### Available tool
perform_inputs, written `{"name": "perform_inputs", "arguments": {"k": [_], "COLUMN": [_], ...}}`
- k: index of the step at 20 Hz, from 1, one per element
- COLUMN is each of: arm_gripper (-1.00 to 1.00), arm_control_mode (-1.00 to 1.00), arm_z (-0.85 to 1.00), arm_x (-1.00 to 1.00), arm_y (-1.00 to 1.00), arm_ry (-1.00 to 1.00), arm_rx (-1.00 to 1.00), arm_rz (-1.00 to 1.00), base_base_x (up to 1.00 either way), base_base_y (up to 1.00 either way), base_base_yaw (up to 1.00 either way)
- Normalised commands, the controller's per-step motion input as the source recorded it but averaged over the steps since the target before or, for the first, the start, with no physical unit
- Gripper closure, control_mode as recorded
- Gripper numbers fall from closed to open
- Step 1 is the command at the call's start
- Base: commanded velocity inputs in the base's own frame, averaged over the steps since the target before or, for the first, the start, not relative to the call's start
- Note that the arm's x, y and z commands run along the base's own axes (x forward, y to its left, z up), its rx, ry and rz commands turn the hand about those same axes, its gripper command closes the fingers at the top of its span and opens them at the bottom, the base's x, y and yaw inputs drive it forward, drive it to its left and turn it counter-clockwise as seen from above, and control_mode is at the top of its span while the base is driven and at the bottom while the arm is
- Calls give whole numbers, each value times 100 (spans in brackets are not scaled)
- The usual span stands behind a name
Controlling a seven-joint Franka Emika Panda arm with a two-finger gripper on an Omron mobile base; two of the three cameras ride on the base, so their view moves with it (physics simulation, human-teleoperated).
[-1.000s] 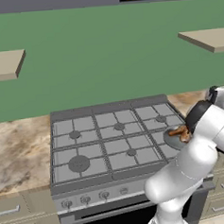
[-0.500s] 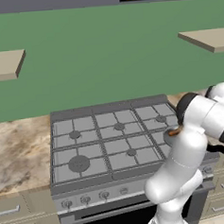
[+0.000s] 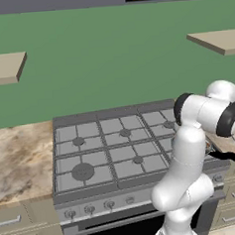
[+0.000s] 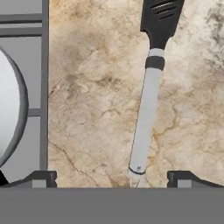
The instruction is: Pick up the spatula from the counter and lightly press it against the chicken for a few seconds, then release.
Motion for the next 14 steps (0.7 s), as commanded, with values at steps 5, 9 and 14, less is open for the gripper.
{"name": "perform_inputs", "arguments": {"k": [5,9,14], "arm_gripper": [-100,-100,-100], "arm_control_mode": [-100,-100,-100], "arm_z": [-13,-11,-15], "arm_x": [17,28,27], "arm_y": [-10,-11,-5], "arm_ry": [0,1,2], "arm_rx": [0,0,0], "arm_rz": [0,0,0], "base_base_x": [0,0,0], "base_base_y": [0,0,0], "base_base_yaw": [0,0,0]}}
